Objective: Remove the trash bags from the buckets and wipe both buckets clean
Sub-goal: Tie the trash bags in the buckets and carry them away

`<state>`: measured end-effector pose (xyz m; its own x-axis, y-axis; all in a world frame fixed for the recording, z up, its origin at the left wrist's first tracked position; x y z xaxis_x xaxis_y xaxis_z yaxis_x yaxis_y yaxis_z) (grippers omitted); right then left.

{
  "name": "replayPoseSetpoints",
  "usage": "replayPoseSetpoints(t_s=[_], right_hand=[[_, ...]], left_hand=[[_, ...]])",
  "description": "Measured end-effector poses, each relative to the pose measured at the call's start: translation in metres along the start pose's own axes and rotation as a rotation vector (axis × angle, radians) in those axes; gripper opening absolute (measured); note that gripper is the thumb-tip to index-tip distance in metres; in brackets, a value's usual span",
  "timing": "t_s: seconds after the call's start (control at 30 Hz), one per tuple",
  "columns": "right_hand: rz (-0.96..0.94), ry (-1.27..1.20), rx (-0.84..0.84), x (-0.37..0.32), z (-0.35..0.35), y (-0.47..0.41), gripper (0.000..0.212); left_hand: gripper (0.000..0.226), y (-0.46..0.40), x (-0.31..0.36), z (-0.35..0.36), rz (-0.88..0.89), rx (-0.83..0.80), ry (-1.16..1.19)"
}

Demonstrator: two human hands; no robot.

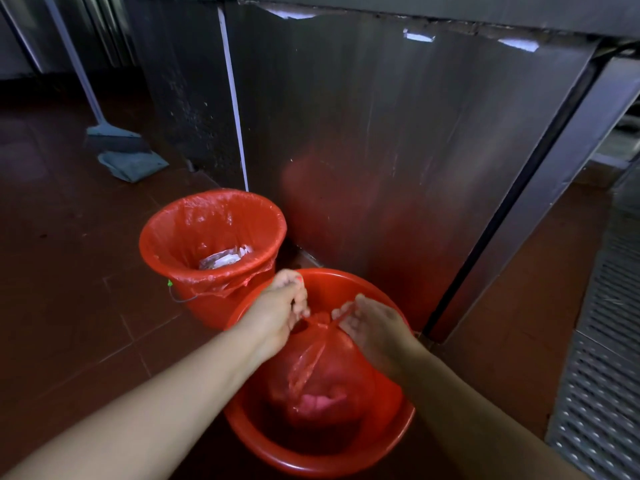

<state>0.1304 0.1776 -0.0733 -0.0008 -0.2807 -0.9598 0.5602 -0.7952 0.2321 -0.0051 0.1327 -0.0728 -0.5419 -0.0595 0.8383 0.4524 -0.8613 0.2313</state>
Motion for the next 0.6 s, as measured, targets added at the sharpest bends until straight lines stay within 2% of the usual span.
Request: replayPoseSetpoints(t_s=[0.03,0.07,0.13,0.2,0.33,0.6], right_hand=[[0.068,-0.270,0.011,0.000,0.003,-0.003,0.033],[0.079,-0.428,-0.023,-0.008,0.006,-0.007,0.035],[0.017,-0.499,-0.133,-0.037,0.013,-0.008,0.034],[0.002,-0.481,-0.134,-0.045,-0.001,-0.008,0.032],[0.124,-0.255,0.012,-0.003,-0.062,0.002,0.036],[0.198,-0.003,-0.069,0.028,-0.083,0.009,0.040]], left_hand=[[0.032,0.000,0.018,0.007,0.038,-0.052,-0.003],[0.033,0.000,0.035,0.014,0.071,-0.105,-0.003],[0.031,0.000,0.067,0.021,0.129,-0.206,-0.019],[0.028,0.000,0.087,0.007,0.157,-0.248,-0.108],[0.028,0.001,0.082,-0.075,0.111,-0.118,-0.365],[0.028,0.009,0.058,-0.113,0.082,-0.042,-0.439]])
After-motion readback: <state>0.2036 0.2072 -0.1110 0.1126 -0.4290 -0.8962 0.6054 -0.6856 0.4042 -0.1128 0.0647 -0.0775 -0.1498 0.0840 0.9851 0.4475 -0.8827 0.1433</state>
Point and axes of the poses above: each hand's wrist, its own y-axis away from the middle knuckle, its own z-axis out of the palm, x = y × z, the point moved 10 cm from there along -y, towards the middle knuckle, and after that the axes turned 9 degrees about y, right-handed, at the moved point
